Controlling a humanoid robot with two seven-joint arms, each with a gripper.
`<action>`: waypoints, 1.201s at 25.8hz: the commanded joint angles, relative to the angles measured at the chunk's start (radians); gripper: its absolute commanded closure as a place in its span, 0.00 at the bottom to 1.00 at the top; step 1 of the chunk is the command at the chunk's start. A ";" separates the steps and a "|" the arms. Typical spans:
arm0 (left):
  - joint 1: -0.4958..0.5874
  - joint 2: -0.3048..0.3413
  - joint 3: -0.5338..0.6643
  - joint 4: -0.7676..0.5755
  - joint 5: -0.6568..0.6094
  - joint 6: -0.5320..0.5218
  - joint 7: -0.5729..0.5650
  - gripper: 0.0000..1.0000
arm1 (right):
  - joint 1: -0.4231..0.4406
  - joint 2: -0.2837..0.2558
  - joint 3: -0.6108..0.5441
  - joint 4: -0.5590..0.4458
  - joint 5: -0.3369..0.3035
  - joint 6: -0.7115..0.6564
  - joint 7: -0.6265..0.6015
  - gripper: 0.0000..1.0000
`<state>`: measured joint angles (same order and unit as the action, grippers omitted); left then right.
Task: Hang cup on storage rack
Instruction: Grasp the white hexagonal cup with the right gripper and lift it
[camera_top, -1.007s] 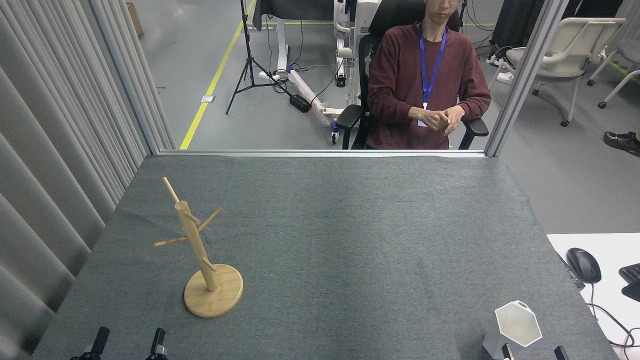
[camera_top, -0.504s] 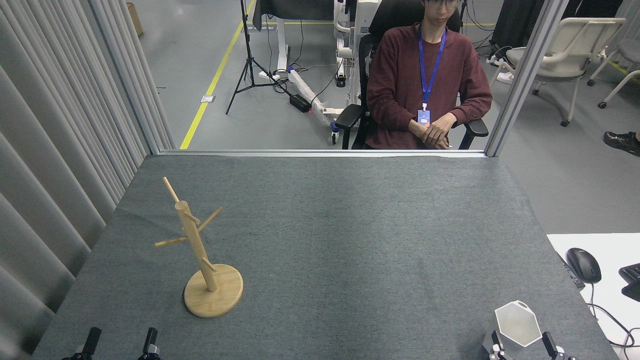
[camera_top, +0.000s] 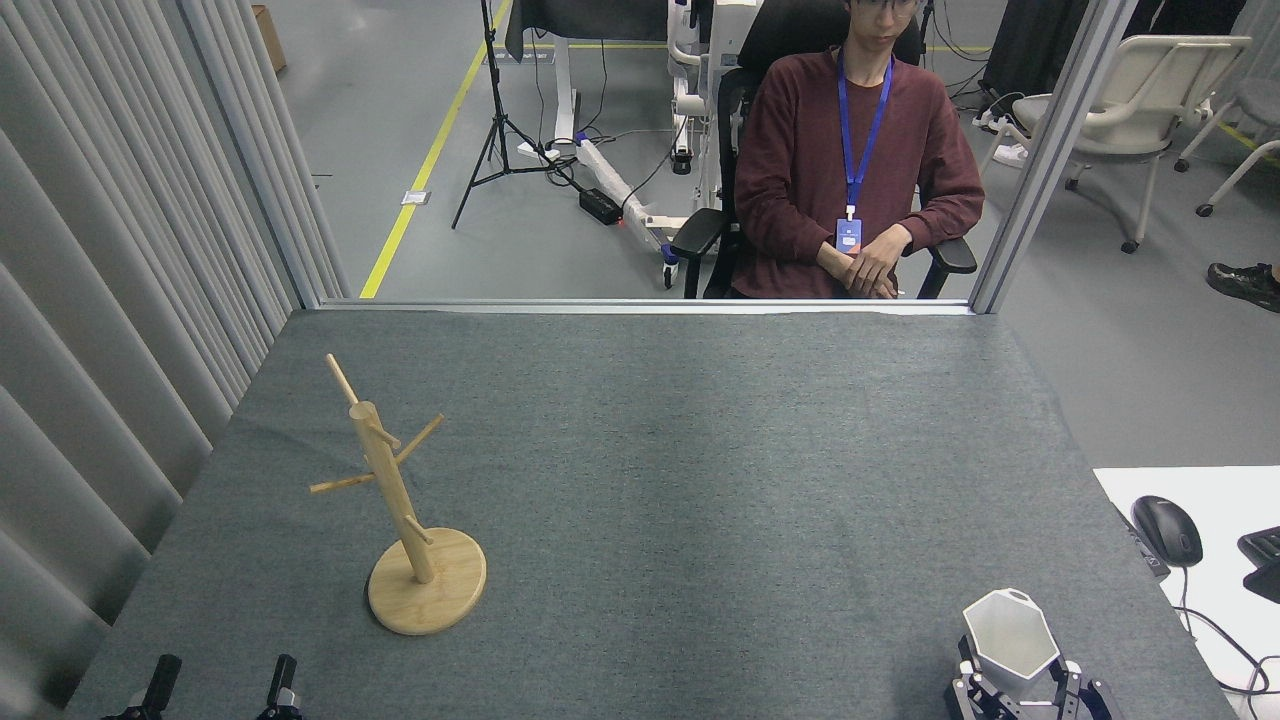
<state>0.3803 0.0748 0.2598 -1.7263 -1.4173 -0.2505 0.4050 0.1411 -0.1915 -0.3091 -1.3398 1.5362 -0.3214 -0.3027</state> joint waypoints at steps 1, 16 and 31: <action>0.003 0.003 -0.002 -0.001 -0.002 -0.073 -0.002 0.00 | 0.003 0.001 0.005 -0.021 -0.002 -0.007 -0.009 0.45; -0.244 0.115 -0.386 0.088 -0.120 -0.535 -0.011 0.00 | 0.092 -0.029 0.007 -0.360 -0.008 -0.304 -0.087 0.46; -0.307 -0.061 -0.485 0.165 -0.331 -0.523 -0.014 0.00 | 0.187 0.152 0.150 -0.446 0.018 -0.343 -0.081 0.45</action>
<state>0.0796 0.0381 -0.2242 -1.5635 -1.7244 -0.7719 0.3907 0.3199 -0.0583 -0.2341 -1.7673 1.5521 -0.6905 -0.3894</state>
